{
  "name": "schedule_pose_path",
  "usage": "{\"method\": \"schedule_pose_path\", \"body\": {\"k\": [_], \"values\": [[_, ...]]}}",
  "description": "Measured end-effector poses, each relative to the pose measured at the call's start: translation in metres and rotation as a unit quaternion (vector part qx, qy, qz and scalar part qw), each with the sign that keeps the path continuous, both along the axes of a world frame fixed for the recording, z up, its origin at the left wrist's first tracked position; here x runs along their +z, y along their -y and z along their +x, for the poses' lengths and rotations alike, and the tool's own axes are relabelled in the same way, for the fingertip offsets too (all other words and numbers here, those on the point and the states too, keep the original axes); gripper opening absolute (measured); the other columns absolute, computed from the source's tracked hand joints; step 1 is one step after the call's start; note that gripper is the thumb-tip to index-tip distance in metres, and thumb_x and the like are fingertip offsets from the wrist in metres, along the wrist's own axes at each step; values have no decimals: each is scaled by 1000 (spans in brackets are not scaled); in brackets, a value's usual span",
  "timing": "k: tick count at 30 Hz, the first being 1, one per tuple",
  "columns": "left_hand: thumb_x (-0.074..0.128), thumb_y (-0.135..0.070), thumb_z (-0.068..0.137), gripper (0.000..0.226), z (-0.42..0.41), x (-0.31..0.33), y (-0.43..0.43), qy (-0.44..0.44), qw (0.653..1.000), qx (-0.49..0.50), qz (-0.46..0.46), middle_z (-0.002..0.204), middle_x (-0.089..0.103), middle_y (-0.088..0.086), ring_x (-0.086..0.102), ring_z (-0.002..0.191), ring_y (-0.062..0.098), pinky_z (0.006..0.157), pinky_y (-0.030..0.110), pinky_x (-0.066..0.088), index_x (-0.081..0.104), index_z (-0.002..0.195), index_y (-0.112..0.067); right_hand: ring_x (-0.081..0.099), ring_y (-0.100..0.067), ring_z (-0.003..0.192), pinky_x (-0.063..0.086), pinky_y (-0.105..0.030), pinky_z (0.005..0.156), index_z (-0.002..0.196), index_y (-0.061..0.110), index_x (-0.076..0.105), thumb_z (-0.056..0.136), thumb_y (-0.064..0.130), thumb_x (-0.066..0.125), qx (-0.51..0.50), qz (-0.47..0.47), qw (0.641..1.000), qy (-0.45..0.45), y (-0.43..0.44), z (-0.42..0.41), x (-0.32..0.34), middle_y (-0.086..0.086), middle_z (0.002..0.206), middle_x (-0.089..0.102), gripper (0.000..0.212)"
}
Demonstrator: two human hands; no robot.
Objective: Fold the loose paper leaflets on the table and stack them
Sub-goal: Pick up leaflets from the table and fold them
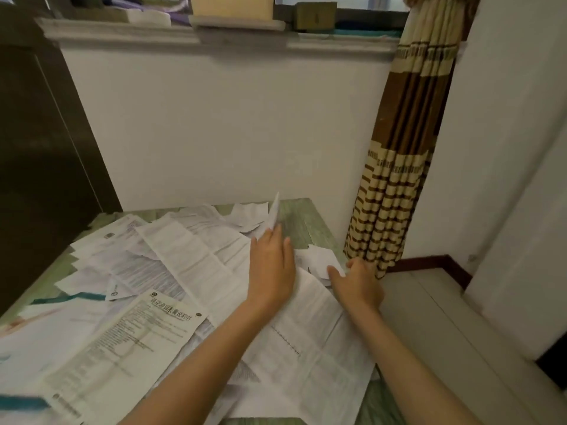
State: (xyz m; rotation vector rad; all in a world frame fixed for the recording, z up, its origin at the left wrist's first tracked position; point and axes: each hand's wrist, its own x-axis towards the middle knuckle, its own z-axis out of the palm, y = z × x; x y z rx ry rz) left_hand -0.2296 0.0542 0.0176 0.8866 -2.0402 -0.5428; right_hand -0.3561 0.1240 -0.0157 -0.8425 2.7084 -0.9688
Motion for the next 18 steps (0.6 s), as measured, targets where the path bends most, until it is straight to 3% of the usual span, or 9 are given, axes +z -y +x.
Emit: {"method": "schedule_pose_path", "body": {"k": [2, 3, 6, 8, 11, 14, 16, 18], "values": [[33, -14, 102, 39, 5, 12, 0, -74, 997, -2, 29, 134, 51, 11, 41, 126, 21, 101, 10, 22, 42, 138, -4, 52, -28, 110, 32, -27, 73, 126, 8, 47, 92, 40, 55, 13, -17, 999, 23, -2, -1, 1, -12, 133, 43, 47], [33, -15, 102, 40, 7, 18, 0, -100, 994, -2, 45, 141, 46, 8, 37, 132, 18, 103, 9, 19, 40, 141, -6, 52, -28, 109, 32, -26, 74, 127, 8, 47, 92, 39, 56, 25, -30, 999, 37, -3, -2, 2, -12, 134, 41, 48], [34, -18, 103, 40, 15, 38, -4, -177, 983, -15, 50, 146, 41, 5, 33, 137, 16, 114, 29, 26, 38, 142, -9, 50, -28, 111, 36, -25, 79, 134, 10, 44, 90, 33, 60, 65, -57, 994, 65, -11, -5, 5, -14, 136, 36, 51], [35, -18, 102, 39, 21, 49, -6, -209, 977, -18, 41, 144, 43, 4, 36, 135, 15, 112, 32, 30, 40, 140, -10, 47, -29, 116, 39, -28, 90, 138, 14, 43, 90, 30, 61, 96, -41, 993, 58, -14, -6, 6, -14, 136, 33, 53], [37, -17, 102, 39, 33, 53, -7, -196, 980, -17, 36, 143, 45, 4, 40, 133, 19, 112, 39, 33, 42, 140, -10, 42, -28, 124, 36, -30, 101, 137, 16, 47, 93, 26, 57, 122, -51, 990, 49, -18, -1, 5, -12, 139, 31, 46], [39, -17, 101, 40, 48, 50, -9, -174, 984, -29, 41, 142, 43, 0, 42, 132, 24, 109, 46, 35, 41, 140, -11, 42, -28, 123, 35, -28, 100, 132, 16, 52, 95, 21, 54, 135, -57, 988, 41, -21, 3, 3, -13, 137, 33, 38], [39, -14, 101, 40, 57, 52, -11, -186, 981, -37, 37, 137, 41, -9, 42, 132, 21, 110, 40, 36, 39, 141, -13, 43, -27, 122, 35, -28, 100, 129, 16, 55, 94, 20, 55, 140, -51, 989, 19, -23, 4, 1, -14, 136, 37, 36], [39, -14, 101, 40, 64, 60, -13, -202, 978, -41, 30, 134, 38, -14, 43, 130, 10, 106, 20, 35, 38, 141, -15, 43, -26, 122, 33, -28, 101, 130, 16, 56, 93, 19, 56, 155, -40, 987, -6, -27, 3, -2, -13, 134, 42, 36]]}}
